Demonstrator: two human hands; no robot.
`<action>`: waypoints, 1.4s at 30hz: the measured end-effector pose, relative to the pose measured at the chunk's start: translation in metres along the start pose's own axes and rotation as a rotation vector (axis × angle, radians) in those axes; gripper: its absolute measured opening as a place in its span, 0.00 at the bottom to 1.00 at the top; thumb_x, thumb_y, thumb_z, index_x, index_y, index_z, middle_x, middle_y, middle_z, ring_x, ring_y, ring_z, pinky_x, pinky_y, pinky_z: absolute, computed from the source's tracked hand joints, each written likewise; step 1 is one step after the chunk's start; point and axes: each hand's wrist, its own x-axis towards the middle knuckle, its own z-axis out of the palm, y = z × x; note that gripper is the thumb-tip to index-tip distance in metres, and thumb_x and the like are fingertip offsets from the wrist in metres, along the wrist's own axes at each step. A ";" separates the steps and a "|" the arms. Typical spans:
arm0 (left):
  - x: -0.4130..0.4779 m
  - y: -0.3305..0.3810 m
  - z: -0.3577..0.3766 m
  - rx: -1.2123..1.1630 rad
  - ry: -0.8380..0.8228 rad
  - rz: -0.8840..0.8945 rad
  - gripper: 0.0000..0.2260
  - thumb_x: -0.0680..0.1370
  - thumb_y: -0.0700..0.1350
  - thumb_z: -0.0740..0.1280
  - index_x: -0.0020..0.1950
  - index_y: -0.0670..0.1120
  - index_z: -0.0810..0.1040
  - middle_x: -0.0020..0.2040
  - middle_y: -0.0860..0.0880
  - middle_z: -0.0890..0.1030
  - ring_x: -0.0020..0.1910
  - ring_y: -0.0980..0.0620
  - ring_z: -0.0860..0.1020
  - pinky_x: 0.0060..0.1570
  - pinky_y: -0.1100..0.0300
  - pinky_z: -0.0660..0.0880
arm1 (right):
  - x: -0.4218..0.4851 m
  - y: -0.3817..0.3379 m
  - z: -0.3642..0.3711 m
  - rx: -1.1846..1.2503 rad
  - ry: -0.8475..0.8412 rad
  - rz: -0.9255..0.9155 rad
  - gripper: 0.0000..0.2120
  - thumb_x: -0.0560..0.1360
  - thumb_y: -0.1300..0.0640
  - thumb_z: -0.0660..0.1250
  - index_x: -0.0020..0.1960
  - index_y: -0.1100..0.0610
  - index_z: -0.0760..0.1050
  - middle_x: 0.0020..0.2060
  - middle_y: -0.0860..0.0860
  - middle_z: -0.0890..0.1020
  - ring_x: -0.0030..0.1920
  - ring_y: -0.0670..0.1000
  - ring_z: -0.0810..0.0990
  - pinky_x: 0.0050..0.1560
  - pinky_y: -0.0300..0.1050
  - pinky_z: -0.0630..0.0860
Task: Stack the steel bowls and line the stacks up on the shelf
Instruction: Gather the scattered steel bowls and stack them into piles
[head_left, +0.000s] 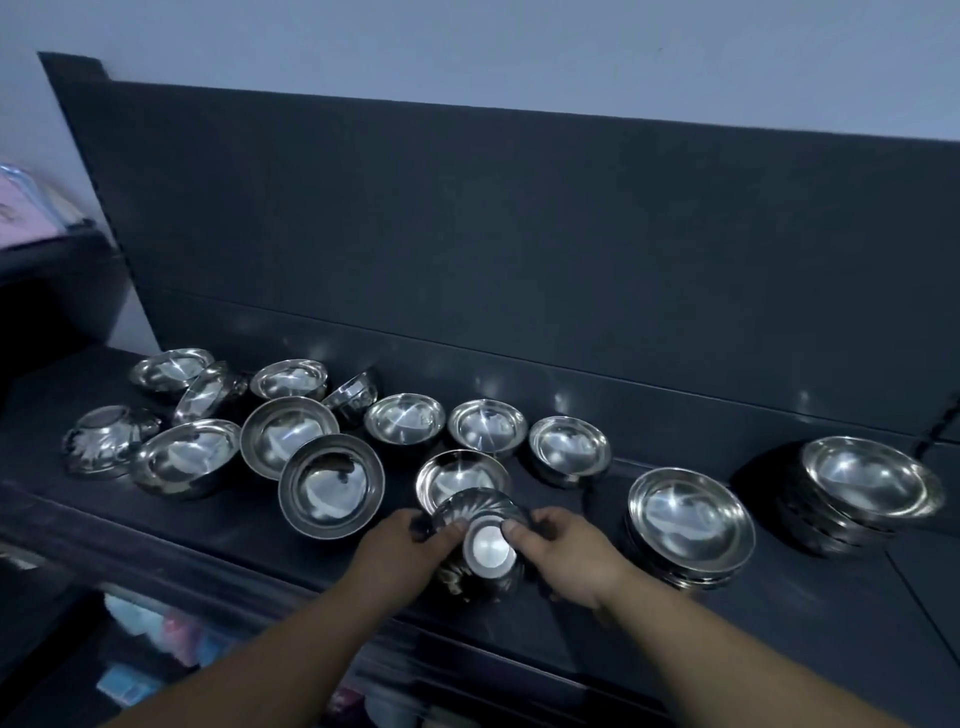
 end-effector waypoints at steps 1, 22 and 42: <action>0.000 0.001 0.000 -0.015 -0.005 0.005 0.21 0.69 0.64 0.69 0.50 0.49 0.78 0.47 0.55 0.81 0.47 0.55 0.80 0.53 0.56 0.76 | -0.003 -0.002 0.001 0.043 0.010 0.013 0.38 0.68 0.32 0.66 0.70 0.53 0.68 0.62 0.49 0.78 0.54 0.52 0.81 0.53 0.51 0.81; -0.023 0.119 0.071 -0.194 -0.050 0.545 0.05 0.70 0.44 0.74 0.40 0.51 0.80 0.40 0.51 0.83 0.42 0.52 0.81 0.47 0.59 0.78 | -0.048 0.022 -0.134 0.524 0.420 -0.147 0.06 0.75 0.49 0.70 0.49 0.50 0.82 0.43 0.47 0.86 0.47 0.50 0.85 0.50 0.43 0.81; -0.013 0.104 0.139 0.103 0.013 0.700 0.29 0.67 0.52 0.76 0.66 0.52 0.71 0.69 0.56 0.68 0.69 0.61 0.65 0.69 0.63 0.62 | -0.044 0.132 -0.149 0.333 0.251 0.007 0.27 0.69 0.56 0.76 0.66 0.53 0.74 0.57 0.52 0.80 0.58 0.47 0.79 0.65 0.45 0.74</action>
